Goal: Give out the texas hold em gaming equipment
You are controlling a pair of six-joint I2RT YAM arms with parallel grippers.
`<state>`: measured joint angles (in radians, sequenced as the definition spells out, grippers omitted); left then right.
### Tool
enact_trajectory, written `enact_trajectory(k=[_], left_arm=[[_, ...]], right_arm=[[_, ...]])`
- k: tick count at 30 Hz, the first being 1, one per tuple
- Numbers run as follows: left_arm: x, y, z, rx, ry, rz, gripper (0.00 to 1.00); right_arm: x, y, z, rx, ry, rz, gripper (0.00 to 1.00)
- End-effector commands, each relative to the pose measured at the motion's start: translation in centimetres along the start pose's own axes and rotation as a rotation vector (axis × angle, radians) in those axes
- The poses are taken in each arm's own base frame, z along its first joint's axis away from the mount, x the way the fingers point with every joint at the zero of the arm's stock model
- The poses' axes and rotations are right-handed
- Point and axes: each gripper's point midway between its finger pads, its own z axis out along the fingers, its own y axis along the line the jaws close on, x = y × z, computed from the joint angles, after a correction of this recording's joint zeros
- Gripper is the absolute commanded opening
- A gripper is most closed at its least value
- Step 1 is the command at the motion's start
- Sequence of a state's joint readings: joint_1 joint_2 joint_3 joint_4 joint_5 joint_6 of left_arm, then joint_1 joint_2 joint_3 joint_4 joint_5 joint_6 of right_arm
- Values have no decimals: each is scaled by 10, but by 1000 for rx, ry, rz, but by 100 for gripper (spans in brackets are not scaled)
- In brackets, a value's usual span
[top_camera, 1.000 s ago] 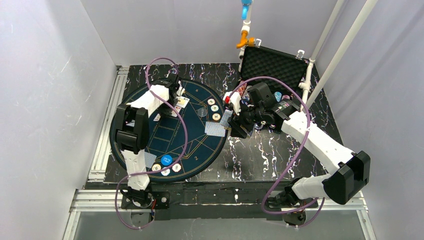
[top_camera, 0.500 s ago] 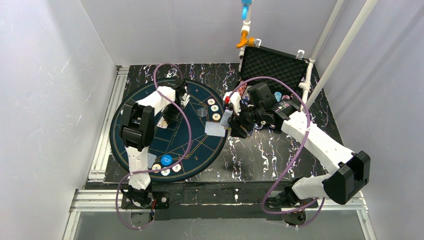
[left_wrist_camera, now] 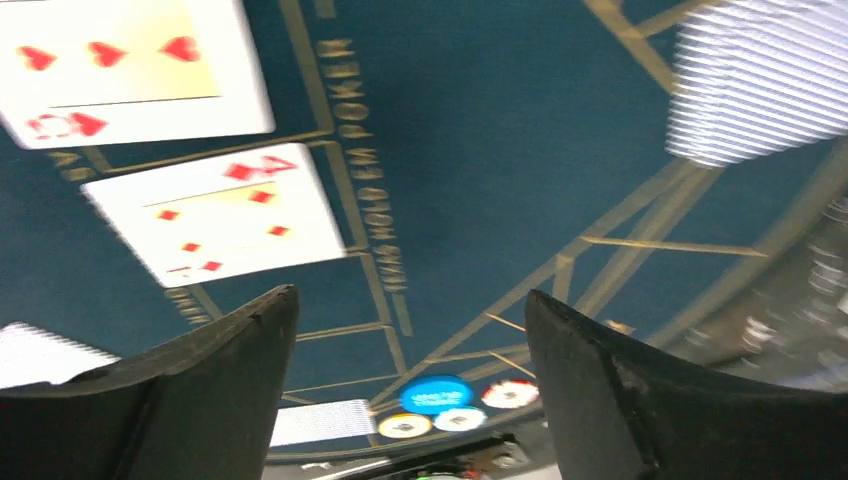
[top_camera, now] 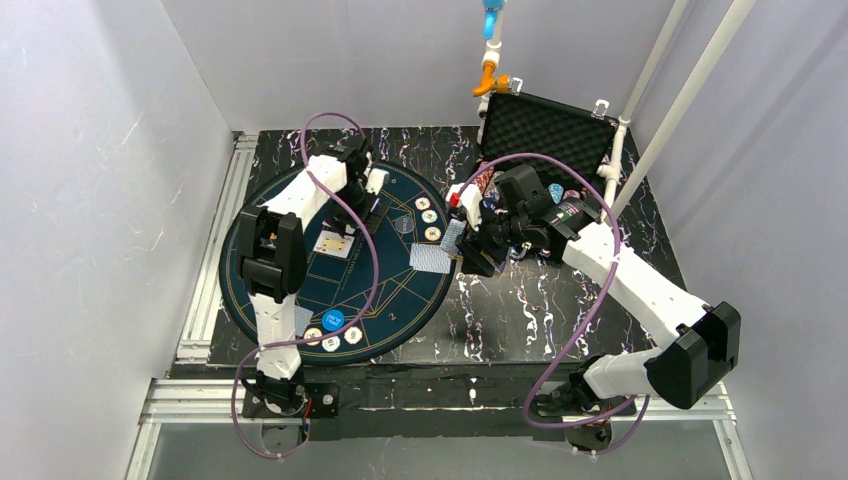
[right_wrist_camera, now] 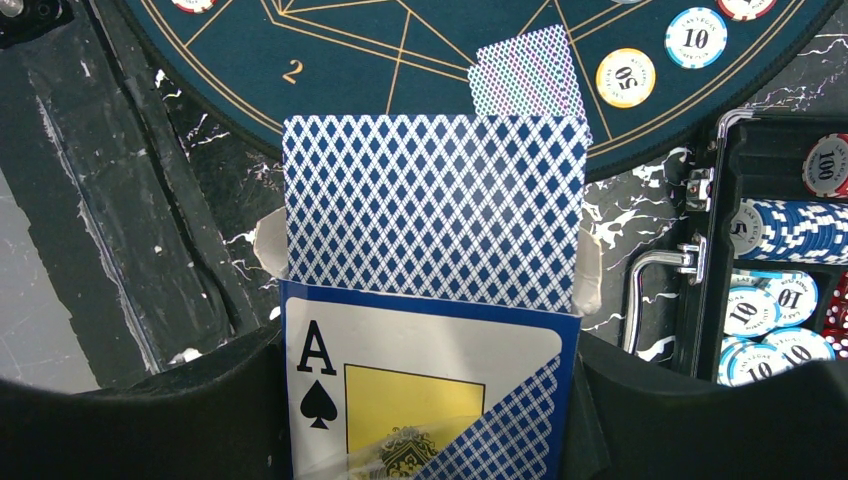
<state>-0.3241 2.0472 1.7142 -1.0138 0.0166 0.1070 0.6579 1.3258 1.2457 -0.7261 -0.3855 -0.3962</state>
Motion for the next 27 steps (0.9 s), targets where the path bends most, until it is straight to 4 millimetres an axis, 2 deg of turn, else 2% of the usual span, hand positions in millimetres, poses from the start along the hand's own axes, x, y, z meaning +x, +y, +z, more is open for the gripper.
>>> enact_trajectory(k=[1,2,3,4,6,9,13,18,27], left_arm=[[3,-65,-90,446,-137,-15,88],[2,-84,-113,589,-183,-6,96],[1,-98,-134,707,-222,0,98],[2,-116,-158,848,-256,9,98],[7,-138,-189,1019,-279,15,98],[9,-159,-208,1124,-287,3,98],[9,-177,-216,1189,-306,-11,95],[3,-198,-215,1225,-296,-11,89],[-1,-229,-176,1117,-224,-8,70]], right_arm=[[-22,3,-11,3,-75,-41,1],[-22,3,-11,5,-75,-40,1],[-22,3,-11,6,-75,-39,1],[-23,2,-11,7,-76,-38,1],[-23,2,-9,5,-77,-33,1],[-24,1,-8,7,-80,-31,1],[-27,0,-7,9,-86,-34,1],[-34,2,-4,-11,-102,-42,1],[-42,5,-5,-30,-125,-48,1]])
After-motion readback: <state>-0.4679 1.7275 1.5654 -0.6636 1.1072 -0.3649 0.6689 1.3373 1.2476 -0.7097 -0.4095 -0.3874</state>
